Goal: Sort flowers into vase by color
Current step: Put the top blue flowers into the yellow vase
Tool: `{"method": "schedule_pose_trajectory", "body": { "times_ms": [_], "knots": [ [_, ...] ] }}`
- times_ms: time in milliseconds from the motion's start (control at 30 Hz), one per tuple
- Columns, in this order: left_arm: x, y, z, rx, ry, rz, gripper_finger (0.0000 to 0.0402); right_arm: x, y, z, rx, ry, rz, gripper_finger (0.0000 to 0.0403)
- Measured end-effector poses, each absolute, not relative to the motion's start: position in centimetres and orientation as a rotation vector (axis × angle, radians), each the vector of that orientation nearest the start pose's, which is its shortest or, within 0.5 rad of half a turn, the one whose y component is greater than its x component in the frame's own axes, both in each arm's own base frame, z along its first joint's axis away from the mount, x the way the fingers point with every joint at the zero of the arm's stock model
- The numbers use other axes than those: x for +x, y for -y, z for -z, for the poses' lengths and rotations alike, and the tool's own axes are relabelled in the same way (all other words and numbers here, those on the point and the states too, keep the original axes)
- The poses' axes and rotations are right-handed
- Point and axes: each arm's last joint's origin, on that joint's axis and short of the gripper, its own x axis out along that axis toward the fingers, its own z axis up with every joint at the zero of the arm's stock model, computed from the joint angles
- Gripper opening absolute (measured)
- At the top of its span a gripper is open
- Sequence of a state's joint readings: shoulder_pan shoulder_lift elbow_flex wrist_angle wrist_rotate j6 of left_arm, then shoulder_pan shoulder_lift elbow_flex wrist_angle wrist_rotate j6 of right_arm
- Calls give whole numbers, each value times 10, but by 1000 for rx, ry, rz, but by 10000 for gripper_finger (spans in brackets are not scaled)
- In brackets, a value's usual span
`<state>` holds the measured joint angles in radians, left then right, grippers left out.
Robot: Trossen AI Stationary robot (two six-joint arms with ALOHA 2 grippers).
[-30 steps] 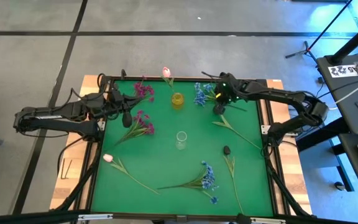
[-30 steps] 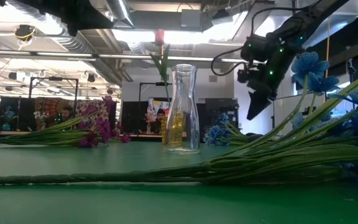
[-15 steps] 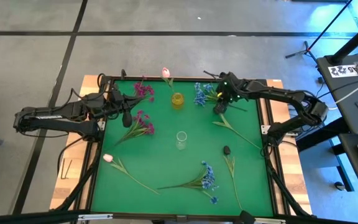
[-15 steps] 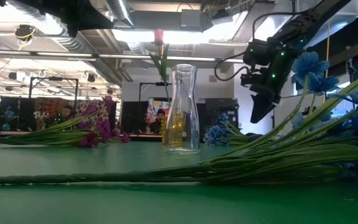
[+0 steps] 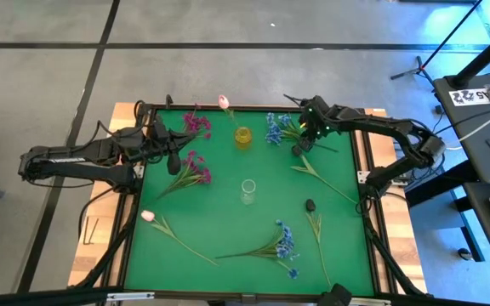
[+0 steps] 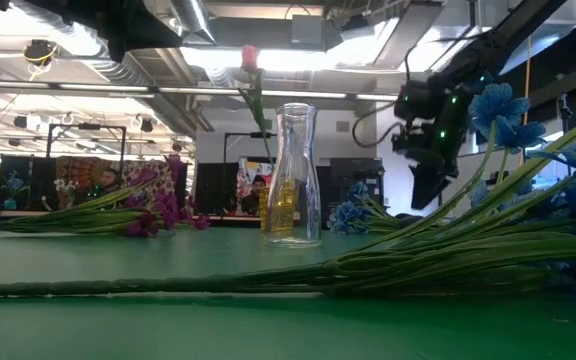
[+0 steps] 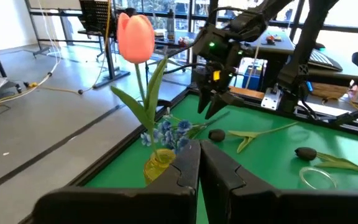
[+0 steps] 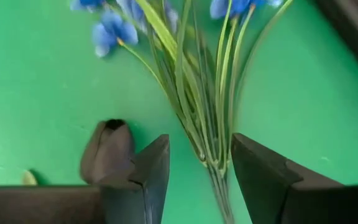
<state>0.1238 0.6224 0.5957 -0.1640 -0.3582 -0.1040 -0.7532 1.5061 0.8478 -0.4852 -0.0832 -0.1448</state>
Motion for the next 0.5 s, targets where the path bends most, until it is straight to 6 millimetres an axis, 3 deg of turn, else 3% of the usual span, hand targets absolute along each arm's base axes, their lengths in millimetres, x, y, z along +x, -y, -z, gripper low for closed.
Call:
{"method": "schedule_pose_trajectory", "body": {
  "times_ms": [267, 500],
  "knots": [
    [142, -28, -290, -79, -195, -484, 6, 207, 192, -141, 361, -1226, 504, 169],
    [142, -28, -290, -79, -195, -483, 6, 209, 195, -136, 347, -1234, 524, 169]
  ]
}}
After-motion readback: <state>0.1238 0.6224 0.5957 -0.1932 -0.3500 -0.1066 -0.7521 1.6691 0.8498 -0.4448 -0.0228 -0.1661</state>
